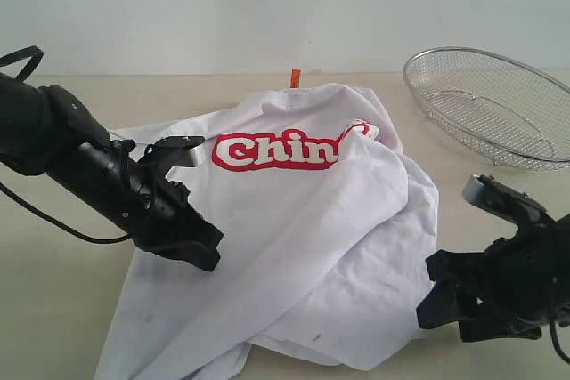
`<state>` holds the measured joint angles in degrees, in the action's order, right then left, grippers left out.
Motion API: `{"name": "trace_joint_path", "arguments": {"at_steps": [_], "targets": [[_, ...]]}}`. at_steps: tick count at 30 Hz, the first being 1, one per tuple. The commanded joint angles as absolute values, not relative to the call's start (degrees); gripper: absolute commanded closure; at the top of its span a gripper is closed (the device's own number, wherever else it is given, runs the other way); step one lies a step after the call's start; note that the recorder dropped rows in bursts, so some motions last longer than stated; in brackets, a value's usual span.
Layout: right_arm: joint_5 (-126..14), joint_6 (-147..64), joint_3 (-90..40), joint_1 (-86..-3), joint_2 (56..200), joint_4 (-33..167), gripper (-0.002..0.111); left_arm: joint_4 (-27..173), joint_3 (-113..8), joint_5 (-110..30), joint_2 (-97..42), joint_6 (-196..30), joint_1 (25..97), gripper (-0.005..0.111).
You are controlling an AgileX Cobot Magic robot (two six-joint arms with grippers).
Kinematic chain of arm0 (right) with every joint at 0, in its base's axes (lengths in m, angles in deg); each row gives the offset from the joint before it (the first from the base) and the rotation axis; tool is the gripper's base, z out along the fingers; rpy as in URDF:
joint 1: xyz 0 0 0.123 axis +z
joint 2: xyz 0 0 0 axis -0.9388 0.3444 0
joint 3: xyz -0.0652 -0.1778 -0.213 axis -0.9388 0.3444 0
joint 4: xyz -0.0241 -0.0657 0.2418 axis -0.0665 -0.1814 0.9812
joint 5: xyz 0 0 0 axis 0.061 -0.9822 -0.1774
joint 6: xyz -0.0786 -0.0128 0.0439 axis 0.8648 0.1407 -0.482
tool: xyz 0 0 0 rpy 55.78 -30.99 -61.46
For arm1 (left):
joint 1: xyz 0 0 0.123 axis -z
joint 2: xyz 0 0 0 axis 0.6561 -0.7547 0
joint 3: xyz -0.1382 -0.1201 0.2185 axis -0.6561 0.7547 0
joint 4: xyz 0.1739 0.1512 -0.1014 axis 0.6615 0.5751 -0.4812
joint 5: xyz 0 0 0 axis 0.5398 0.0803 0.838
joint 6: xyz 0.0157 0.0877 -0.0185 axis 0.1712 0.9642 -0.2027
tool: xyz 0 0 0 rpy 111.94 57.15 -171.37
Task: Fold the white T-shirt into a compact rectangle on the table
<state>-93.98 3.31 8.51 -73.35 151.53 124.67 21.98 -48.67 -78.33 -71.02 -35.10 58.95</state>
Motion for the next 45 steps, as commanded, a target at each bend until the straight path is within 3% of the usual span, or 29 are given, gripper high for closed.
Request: {"name": "trace_joint_path", "arguments": {"at_steps": [1,10,16,26,28,33,41,45], "targets": [[-93.61,11.51,8.57,-73.31,153.29,133.44,0.057,21.34,-48.88,-78.12,-71.02,-34.80,58.83,0.102],[-93.62,20.53,8.18,-73.31,158.00,143.74,0.057,21.30,-48.88,-78.11,-71.02,-34.80,58.83,0.102],[-100.71,28.69,6.01,-73.31,163.58,150.38,0.057,20.94,-48.88,-78.22,-71.02,-34.80,58.83,0.102],[-114.94,28.99,4.90,-73.31,165.33,142.77,0.057,20.96,-48.88,-78.47,-71.02,-34.80,58.83,0.102],[-114.95,28.72,4.90,-73.31,165.33,139.97,0.064,20.96,-48.88,-78.47,-71.02,-34.80,58.83,0.102],[-114.71,28.72,4.90,-73.31,165.33,138.76,0.107,20.96,-48.88,-78.47,-71.02,-34.80,58.83,0.102],[-122.10,29.77,4.90,-73.31,164.59,138.52,0.108,20.96,-48.88,-78.47,-71.02,-34.80,58.83,0.102],[-120.54,19.32,4.90,-73.31,158.28,130.73,0.108,21.07,-48.88,-78.45,-71.02,-34.80,58.83,0.102]]}}
